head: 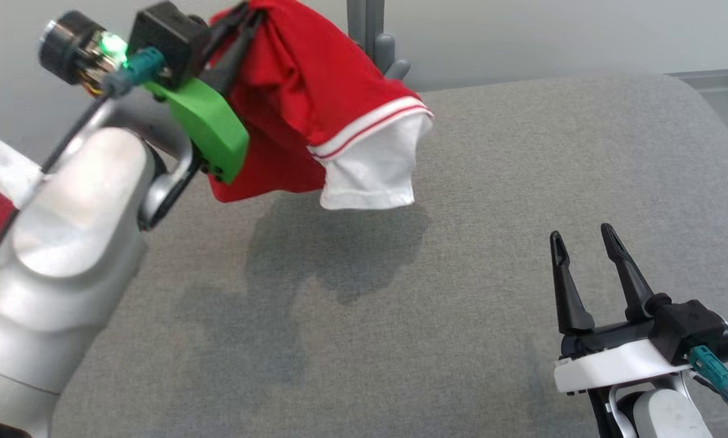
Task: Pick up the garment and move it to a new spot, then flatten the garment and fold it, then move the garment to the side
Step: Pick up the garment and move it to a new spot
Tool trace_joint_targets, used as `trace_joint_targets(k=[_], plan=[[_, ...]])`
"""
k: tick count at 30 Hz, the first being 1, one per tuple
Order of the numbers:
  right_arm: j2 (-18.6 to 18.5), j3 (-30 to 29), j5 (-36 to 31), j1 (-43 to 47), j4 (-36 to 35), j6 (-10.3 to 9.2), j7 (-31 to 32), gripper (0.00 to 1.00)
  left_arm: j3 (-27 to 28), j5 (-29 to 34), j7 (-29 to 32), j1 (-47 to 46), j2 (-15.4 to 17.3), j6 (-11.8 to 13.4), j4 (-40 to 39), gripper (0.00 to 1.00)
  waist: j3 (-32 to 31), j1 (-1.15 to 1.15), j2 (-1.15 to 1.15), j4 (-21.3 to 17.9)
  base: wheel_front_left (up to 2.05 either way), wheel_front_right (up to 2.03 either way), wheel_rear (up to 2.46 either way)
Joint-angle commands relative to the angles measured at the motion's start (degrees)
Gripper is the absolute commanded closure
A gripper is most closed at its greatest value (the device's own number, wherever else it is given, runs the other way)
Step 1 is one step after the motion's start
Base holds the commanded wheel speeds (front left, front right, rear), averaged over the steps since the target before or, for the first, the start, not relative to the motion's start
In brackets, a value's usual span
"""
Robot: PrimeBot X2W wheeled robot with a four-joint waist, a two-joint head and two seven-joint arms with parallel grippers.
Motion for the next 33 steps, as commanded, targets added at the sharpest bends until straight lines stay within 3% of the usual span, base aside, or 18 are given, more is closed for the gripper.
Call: trace_joint_targets(k=[1, 8, 19, 20, 23, 28, 33], plan=[[-0.2, -0.1, 0.3, 0.4, -0.2, 0.0, -0.2, 0.0, -0.5, -0.8, -1.0, 2.6, -1.2, 0.5, -0.6, 1.0, 0.6, 0.0, 0.13, -1.1, 0.0, 0.0, 0.0], [-0.2, 0.2, 0.6, -0.6, -0.5, 0.0, -0.2, 0.0, -2.5, -3.3, -5.4, 10.8, -5.8, 1.4, 2.4, 1.0, 2.6, 0.0, 0.13, -2.6, 0.0, 0.0, 0.0], [-0.2, 0.1, 0.3, -1.2, 0.1, 0.0, -0.2, 0.0, -2.9, -5.1, -13.4, 19.0, -10.7, 1.6, 20.1, 1.0, 4.4, 0.0, 0.13, -4.1, 0.0, 0.0, 0.0], [-0.2, 0.1, 0.2, -1.0, 0.2, 0.0, -0.2, 0.0, -2.6, -5.3, -13.8, 19.4, -11.2, 1.6, 21.1, 0.86, 4.3, 0.0, 0.13, -4.0, 0.0, 0.0, 0.0], [-0.2, 0.1, -0.1, -0.5, 0.7, 0.0, -0.2, 0.0, -2.0, -5.1, -14.5, 20.4, -12.5, 1.6, 23.1, 0.0, 3.3, 0.0, 0.13, -3.6, 0.0, 0.0, 0.0], [-0.2, 0.1, -0.8, 0.6, 1.2, 0.0, -0.2, 0.0, 0.8, -4.4, -14.9, 22.4, -13.9, 2.5, 22.4, 0.0, 0.9, 0.0, 0.13, -2.1, 0.0, 0.0, 0.0], [-0.2, 0.0, -1.1, 1.5, 1.5, 0.0, -0.2, 0.0, 6.6, -1.2, -14.8, 27.1, -12.8, 5.2, 15.2, 0.0, -1.1, 0.0, 0.13, -0.8, 0.0, 0.0, 0.0]])
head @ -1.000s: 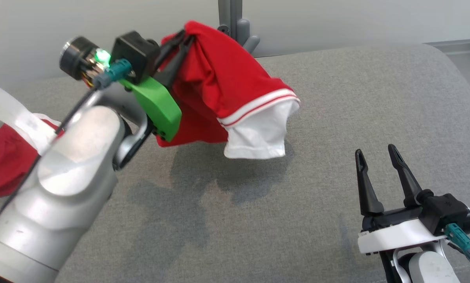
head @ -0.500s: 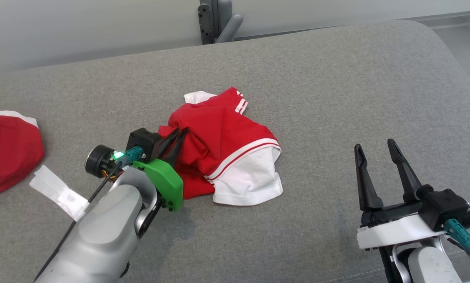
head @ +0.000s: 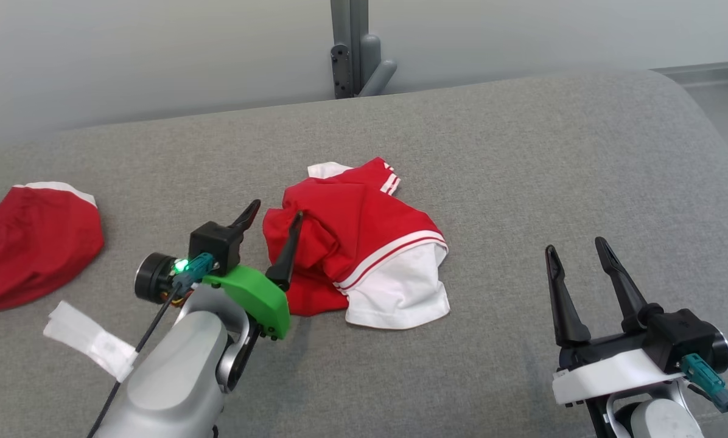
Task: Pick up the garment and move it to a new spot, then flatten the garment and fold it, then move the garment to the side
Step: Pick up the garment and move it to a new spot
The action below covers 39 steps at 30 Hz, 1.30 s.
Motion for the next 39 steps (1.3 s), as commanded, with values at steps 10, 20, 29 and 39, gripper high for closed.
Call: trace_joint_targets(k=[10, 20, 29, 39], plan=[[-0.2, -1.6, -1.1, 2.1, 0.0, 0.0, -0.2, 0.0, 13.6, 6.0, 0.0, 16.9, 1.4, 5.0, -14.6, 0.0, -3.8, 0.0, 0.13, 3.3, 0.0, 0.0, 0.0], [-0.2, -3.4, -0.5, 3.7, 0.2, 0.0, -0.2, 0.0, 25.4, 10.0, 0.0, 30.1, -1.4, 7.9, -25.1, 0.0, -4.6, 0.0, 0.13, 5.1, 0.0, 0.0, 0.0], [-0.2, -3.4, 1.2, 4.7, 1.4, 0.0, -0.2, 0.0, 31.0, 14.4, 0.0, 36.4, -5.2, 5.0, -28.5, 0.0, -5.1, 0.0, 0.13, 6.0, 0.0, 0.0, 0.0], [-0.2, -2.9, 1.6, 4.1, 2.3, 0.0, -0.2, 0.0, 34.5, 17.4, 0.0, 36.8, -7.0, 2.2, -28.0, 0.0, -4.9, 0.0, 0.13, 5.7, 0.0, 0.0, 0.0]])
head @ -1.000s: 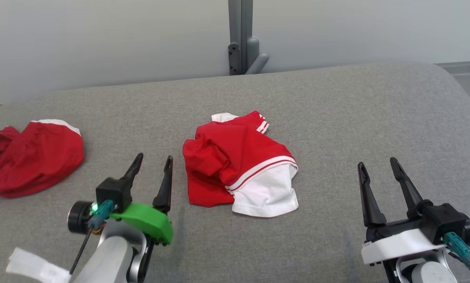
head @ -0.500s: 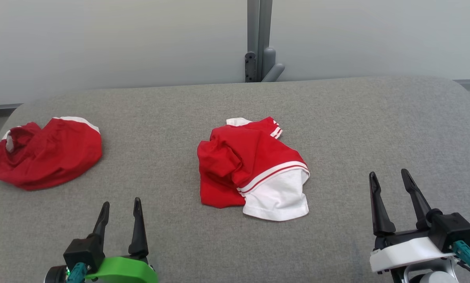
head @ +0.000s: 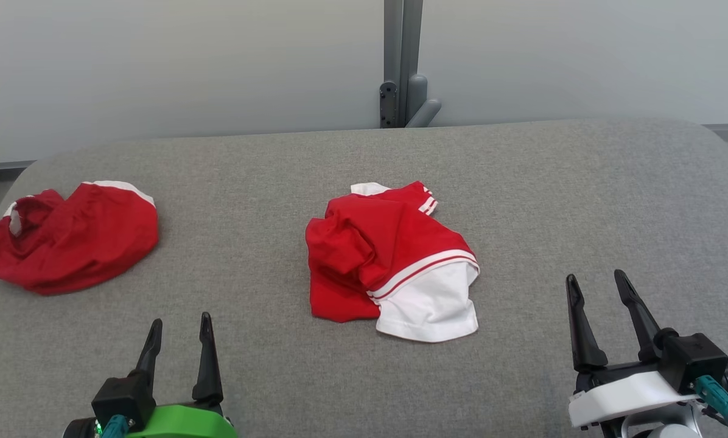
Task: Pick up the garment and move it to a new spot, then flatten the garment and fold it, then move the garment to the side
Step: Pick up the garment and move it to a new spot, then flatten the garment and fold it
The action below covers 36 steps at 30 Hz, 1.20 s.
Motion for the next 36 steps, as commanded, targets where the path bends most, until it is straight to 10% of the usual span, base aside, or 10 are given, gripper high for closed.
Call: trace_joint_targets(k=[1, 21, 36], plan=[[-0.2, 0.0, 0.3, 0.1, 0.2, 0.0, -0.2, 0.0, 0.5, 0.4, 0.0, 0.8, -0.3, -0.4, 0.3, 0.0, 0.0, 0.0, 0.14, -0.1, 0.0, 0.0, 0.0], [-0.2, 1.2, -0.2, -0.5, 3.4, 0.0, -0.2, 0.0, 1.8, 2.9, 0.0, -0.4, -1.2, -2.6, 0.9, 0.0, 0.5, 0.0, 0.14, 1.1, 0.0, 0.0, 0.0], [-0.2, 4.5, -2.7, -7.9, 20.8, 0.0, -0.2, 0.0, -0.3, 2.9, 0.0, -2.8, -1.2, -3.1, -0.4, 0.0, 4.1, 0.0, 0.14, 6.5, 0.0, 0.0, 0.0]])
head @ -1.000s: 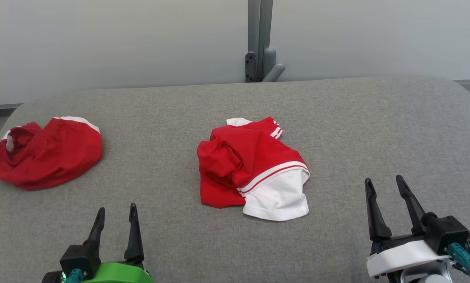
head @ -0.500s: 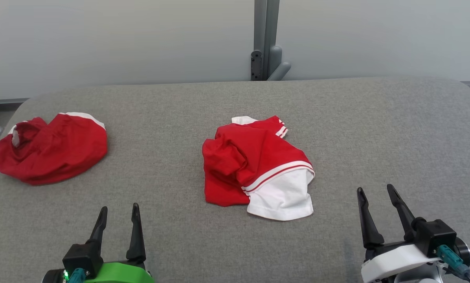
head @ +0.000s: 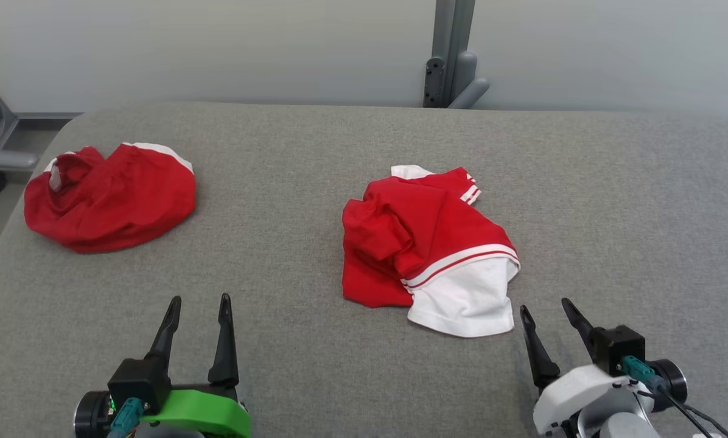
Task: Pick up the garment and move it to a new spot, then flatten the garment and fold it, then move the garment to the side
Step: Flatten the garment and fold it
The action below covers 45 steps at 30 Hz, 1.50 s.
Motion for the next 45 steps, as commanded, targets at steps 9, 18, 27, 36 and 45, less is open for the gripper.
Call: trace_joint_targets(k=[9, 18, 27, 36, 45], plan=[[-0.2, 0.6, -1.9, -10.2, 13.1, 0.0, -0.2, 0.0, -2.0, -1.1, 0.0, -3.1, 0.0, 0.9, -1.8, 0.0, 5.3, 0.0, 0.14, 5.8, 0.0, 0.0, 0.0], [-0.3, -1.1, -1.1, -16.3, 16.4, -0.01, -0.2, 1.0, -2.5, -2.3, 0.0, -3.1, 0.0, 2.1, -2.4, 0.0, 6.5, 0.0, 0.14, 7.7, 0.0, 0.0, 0.0], [-0.5, -8.2, -5.4, -17.4, 5.5, -0.01, -0.2, 1.0, -3.6, -2.5, 0.0, -3.0, 0.0, 2.2, -2.1, 0.0, 5.9, 0.0, 0.14, 5.0, 0.0, 0.0, 0.0], [-5.9, -17.9, -8.4, -18.5, 1.9, -0.01, 2.2, 1.0, -4.7, -2.2, 0.0, -3.4, 0.0, 1.8, -1.5, 0.0, 5.8, 0.0, 0.14, 3.6, 0.0, 0.0, 0.0], [-10.2, -26.3, -10.2, -16.4, 4.9, -0.01, 5.0, 1.0, -5.0, -1.8, 0.0, -3.4, 0.0, 1.4, -1.1, 0.0, 6.3, 0.0, 0.14, 4.2, 0.0, 0.0, 0.0]])
